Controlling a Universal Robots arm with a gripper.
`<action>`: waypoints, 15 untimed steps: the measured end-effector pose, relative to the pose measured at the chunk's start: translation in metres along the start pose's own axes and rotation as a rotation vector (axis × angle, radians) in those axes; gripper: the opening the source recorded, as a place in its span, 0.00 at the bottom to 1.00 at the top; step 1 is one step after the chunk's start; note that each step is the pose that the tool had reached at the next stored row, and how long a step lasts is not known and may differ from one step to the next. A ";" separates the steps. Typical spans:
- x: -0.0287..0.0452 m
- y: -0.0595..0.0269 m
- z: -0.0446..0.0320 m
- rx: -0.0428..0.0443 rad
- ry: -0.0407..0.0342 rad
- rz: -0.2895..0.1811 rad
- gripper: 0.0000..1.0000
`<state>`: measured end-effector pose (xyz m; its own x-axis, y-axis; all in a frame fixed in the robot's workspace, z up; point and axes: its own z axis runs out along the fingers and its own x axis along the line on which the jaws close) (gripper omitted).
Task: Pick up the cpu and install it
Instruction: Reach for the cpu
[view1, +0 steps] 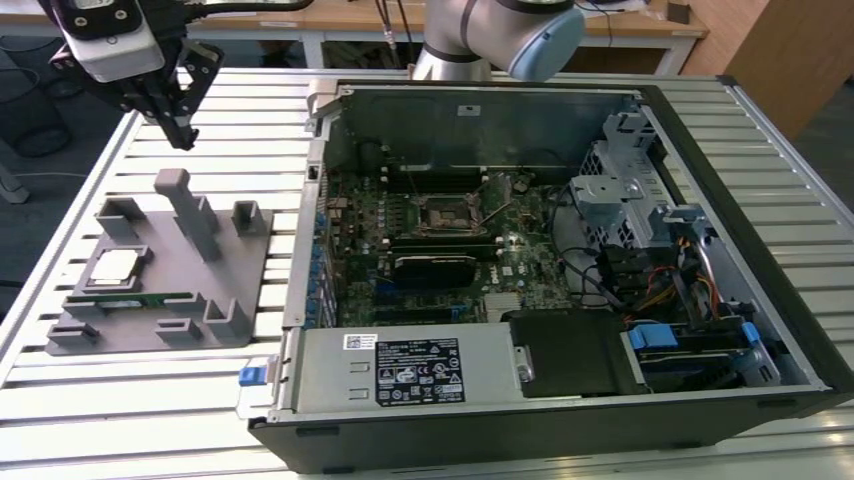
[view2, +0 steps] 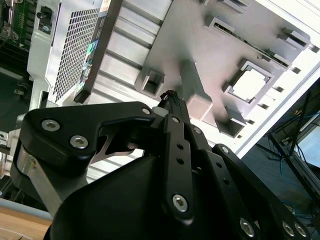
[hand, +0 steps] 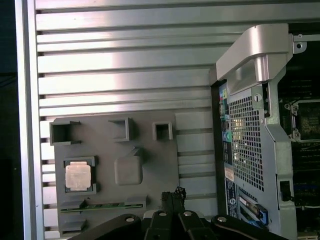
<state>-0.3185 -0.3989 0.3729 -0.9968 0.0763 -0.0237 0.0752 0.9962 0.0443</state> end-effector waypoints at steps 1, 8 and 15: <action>0.0007 -0.0001 0.0000 0.0000 0.0001 0.000 0.11; 0.0054 -0.0005 0.0006 0.0000 0.0000 0.000 0.11; 0.0097 -0.0008 0.0012 0.0000 0.0001 0.000 0.11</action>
<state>-0.3283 -0.3989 0.3714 -0.9968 0.0762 -0.0237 0.0751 0.9962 0.0443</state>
